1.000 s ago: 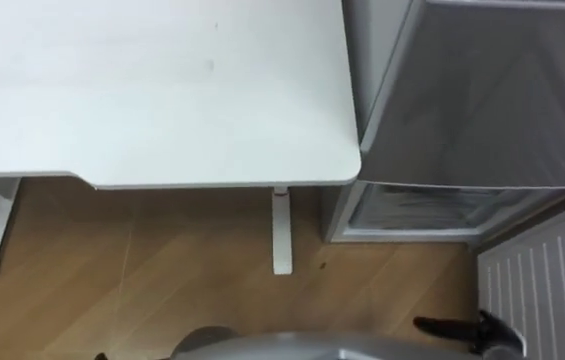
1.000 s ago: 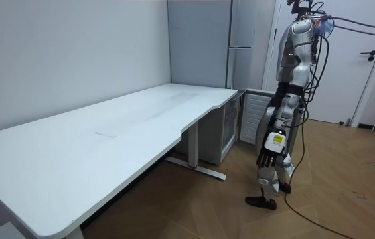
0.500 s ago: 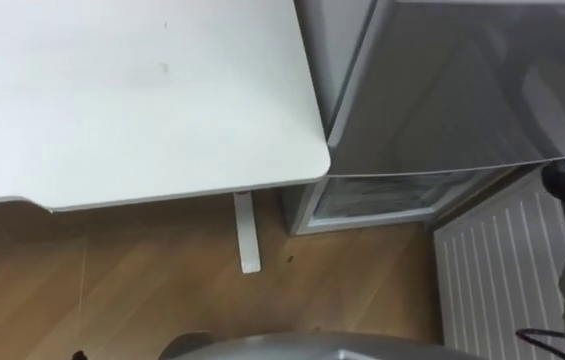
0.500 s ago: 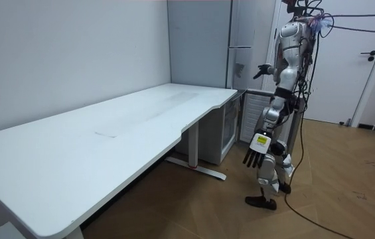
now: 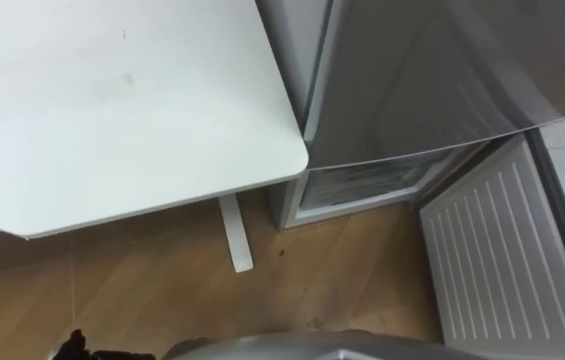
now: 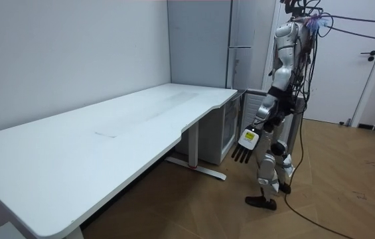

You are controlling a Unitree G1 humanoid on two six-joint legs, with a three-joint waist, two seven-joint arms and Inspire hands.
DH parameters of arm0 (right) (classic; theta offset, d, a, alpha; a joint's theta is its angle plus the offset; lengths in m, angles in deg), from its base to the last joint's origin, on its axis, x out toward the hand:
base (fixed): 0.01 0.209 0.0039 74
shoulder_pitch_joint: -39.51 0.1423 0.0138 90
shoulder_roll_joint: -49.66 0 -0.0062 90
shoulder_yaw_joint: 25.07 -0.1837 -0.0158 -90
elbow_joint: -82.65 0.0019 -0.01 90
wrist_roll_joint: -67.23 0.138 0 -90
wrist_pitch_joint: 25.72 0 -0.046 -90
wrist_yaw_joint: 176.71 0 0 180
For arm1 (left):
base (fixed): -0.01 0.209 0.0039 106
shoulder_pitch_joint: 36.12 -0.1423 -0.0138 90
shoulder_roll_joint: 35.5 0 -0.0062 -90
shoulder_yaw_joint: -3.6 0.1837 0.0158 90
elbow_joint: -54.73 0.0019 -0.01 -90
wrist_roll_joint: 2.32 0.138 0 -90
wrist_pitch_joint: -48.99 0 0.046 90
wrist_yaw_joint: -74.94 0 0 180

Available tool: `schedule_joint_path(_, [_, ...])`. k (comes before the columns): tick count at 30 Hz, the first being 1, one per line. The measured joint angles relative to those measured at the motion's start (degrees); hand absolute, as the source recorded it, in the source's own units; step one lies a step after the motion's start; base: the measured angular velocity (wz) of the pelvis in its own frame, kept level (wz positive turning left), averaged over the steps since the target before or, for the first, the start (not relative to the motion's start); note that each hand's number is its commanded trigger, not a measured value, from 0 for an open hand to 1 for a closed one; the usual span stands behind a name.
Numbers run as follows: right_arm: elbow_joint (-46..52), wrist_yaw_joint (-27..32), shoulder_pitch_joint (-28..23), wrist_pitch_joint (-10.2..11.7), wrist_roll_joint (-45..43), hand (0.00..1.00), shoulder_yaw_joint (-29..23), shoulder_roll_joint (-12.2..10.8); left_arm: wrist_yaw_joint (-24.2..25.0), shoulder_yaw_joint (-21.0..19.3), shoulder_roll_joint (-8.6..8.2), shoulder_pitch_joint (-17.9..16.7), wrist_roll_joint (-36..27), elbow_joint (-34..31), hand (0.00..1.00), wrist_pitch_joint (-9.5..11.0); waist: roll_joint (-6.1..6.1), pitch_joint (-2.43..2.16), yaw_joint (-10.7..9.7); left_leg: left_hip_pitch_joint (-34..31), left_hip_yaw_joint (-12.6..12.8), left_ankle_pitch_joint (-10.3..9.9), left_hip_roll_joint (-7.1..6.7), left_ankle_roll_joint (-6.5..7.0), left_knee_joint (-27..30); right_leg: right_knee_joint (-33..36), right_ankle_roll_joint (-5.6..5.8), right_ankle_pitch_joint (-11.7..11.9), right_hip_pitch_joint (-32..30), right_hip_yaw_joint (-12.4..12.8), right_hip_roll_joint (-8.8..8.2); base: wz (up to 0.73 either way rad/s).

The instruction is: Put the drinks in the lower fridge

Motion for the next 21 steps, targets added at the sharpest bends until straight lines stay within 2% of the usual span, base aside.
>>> schedule_joint_path(2, [-4.1,-1.4,0.9,-0.4,3.7,0.00,0.0,2.2,1.2,-0.1,0.37,-1.2,0.0,-1.4,0.00,-0.3,-0.81,0.09,0.0,0.0,0.0,0.0,0.00,0.00,0.0,0.0,0.00,0.0,0.0,0.0,-0.01,0.00])
schedule_joint_path(4, [-6.2,-2.6,0.9,-0.6,7.2,0.00,0.0,3.5,2.0,-0.8,0.41,-2.0,0.0,-2.7,0.00,-0.4,-1.05,0.07,0.0,-0.1,0.0,0.0,0.01,0.00,0.0,-0.1,0.00,0.0,0.0,0.0,0.01,0.00])
schedule_joint_path(5, [-8.1,-3.6,1.0,-0.6,8.8,0.00,-0.1,4.3,2.3,-1.4,0.43,-2.1,0.5,-2.8,0.00,-0.4,-0.84,-0.14,0.2,-0.1,-0.1,0.0,0.03,0.00,0.0,-0.2,0.01,0.1,0.1,-0.1,0.06,0.00])
schedule_joint_path(8, [-15.0,-6.0,2.7,-0.9,13.4,0.00,-0.2,5.7,2.6,-2.9,0.43,-2.7,0.8,-2.8,0.00,-0.6,-1.26,-0.14,0.2,0.0,-0.3,0.0,0.07,-0.02,0.1,-0.2,0.02,0.2,0.4,-0.1,0.11,0.02])
schedule_joint_path(11, [-22.7,-8.8,4.4,-2.1,17.7,0.00,-0.2,7.4,3.5,-3.3,0.81,-3.0,0.8,-2.9,0.00,-0.7,-1.09,-0.11,0.3,0.0,-0.7,-0.2,0.08,-0.04,0.5,-0.2,0.03,0.2,0.8,-0.6,0.10,0.07])
schedule_joint_path(15, [-28.5,-11.9,4.8,-2.8,19.2,0.00,-0.2,7.9,4.1,-3.5,1.51,-3.6,0.9,-2.9,0.00,-0.7,-0.74,0.02,0.4,-0.2,-0.9,-0.4,0.54,-0.21,1.4,-0.2,-0.17,0.3,1.0,-0.9,0.43,0.00])
schedule_joint_path(18, [-32.6,-13.9,5.0,-4.1,20.3,0.00,-0.2,7.9,4.8,-3.5,1.77,-3.8,0.9,-2.6,0.00,-1.3,-0.42,0.09,0.4,-0.4,-0.8,-0.5,0.97,-0.33,1.8,-0.2,-0.36,0.4,0.9,-0.9,0.77,0.00])
schedule_joint_path(21, [-35.2,-16.2,4.4,-5.9,25.6,0.00,-0.2,8.1,5.2,-3.6,1.79,-4.6,0.7,-2.5,0.00,-2.1,0.16,0.07,0.1,0.6,-0.8,-0.4,1.01,-0.40,1.7,-0.3,-0.40,0.5,2.0,-0.9,0.81,0.00])
